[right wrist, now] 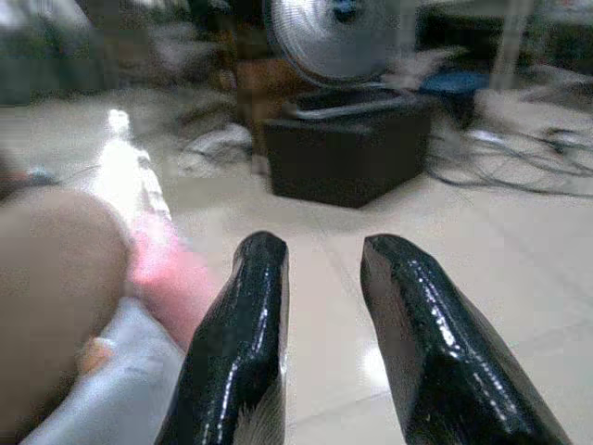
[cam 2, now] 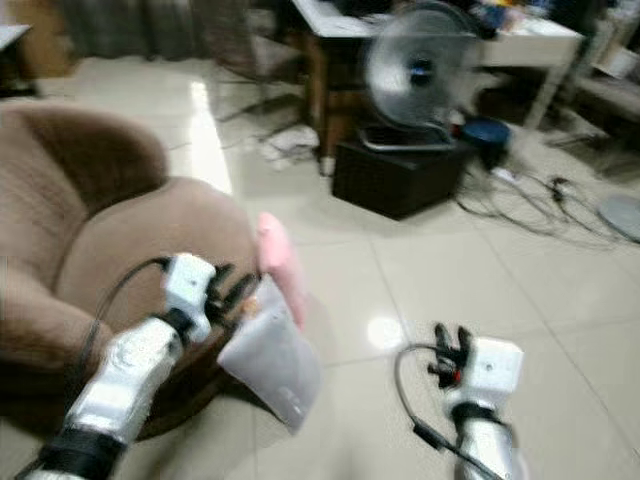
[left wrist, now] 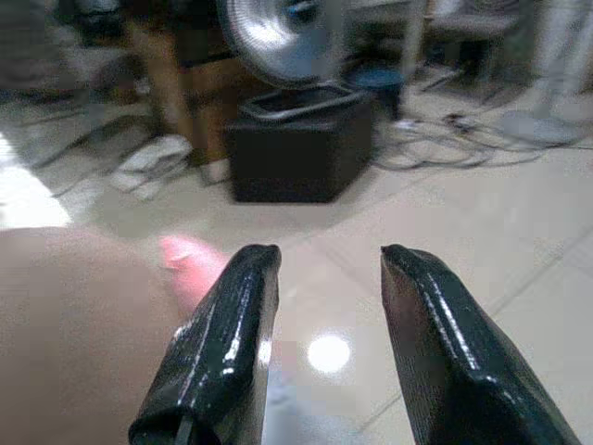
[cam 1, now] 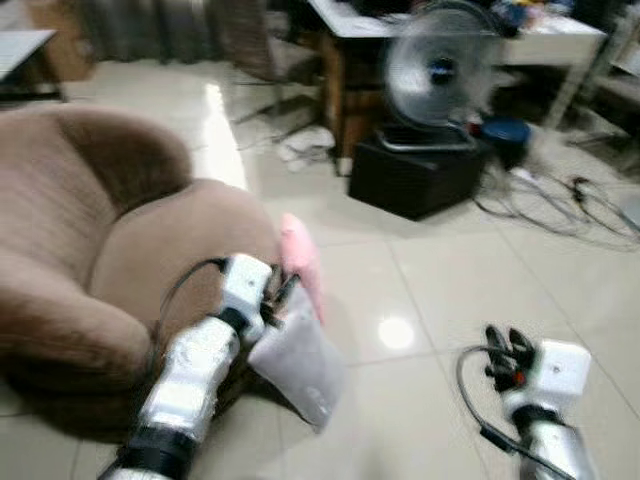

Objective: Move the pillow to the sofa from floor

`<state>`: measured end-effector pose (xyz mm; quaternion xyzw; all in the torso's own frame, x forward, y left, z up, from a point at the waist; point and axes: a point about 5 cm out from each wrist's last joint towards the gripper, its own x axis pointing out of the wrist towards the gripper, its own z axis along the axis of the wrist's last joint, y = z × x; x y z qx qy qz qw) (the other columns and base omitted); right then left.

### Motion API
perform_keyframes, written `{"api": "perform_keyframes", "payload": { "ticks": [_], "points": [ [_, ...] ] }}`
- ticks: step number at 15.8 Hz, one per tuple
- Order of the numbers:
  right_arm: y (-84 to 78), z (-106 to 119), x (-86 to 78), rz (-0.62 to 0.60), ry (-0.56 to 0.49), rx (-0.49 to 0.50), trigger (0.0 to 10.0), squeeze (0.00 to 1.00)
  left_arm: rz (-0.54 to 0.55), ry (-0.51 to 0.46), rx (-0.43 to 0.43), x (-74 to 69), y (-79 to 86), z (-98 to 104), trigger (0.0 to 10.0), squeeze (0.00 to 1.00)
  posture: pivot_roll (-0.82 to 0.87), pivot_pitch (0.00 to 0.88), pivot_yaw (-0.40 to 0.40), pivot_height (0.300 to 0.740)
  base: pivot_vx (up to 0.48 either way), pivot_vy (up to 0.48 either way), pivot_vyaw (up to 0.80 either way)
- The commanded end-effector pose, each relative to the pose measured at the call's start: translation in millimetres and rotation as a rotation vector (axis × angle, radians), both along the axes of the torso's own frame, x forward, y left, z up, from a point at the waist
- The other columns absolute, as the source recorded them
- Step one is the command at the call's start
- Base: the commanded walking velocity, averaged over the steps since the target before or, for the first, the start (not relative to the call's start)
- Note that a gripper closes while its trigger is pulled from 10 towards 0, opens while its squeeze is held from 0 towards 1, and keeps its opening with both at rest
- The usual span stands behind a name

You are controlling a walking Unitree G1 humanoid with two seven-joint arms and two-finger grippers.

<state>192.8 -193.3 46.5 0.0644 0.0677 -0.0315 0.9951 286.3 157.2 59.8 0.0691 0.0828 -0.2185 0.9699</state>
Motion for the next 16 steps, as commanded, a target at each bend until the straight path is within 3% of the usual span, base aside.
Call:
{"api": "perform_keyframes", "payload": {
  "ticks": [1,11,16],
  "points": [
    [-9.5,-0.8,-3.9,-0.019,0.018,-0.033,10.0,0.0,-0.017,-0.025,-0.009,3.9,-9.6,5.1,10.0,0.0,0.02,0.0,-0.04,0.74,0.311,0.0,-0.54],
    [-14.5,2.1,-3.4,-0.006,0.015,-0.059,10.0,0.0,-0.005,-0.026,-0.008,6.8,-9.7,3.1,10.0,0.0,0.01,0.0,-0.044,0.74,0.291,0.0,-0.05],
    [-8.2,3.7,5.6,0.042,0.01,-0.056,10.0,0.0,0.037,-0.027,-0.003,4.1,-3.2,0.9,10.0,0.0,0.02,0.0,-0.059,0.735,0.215,0.0,0.0]
  ]
}}
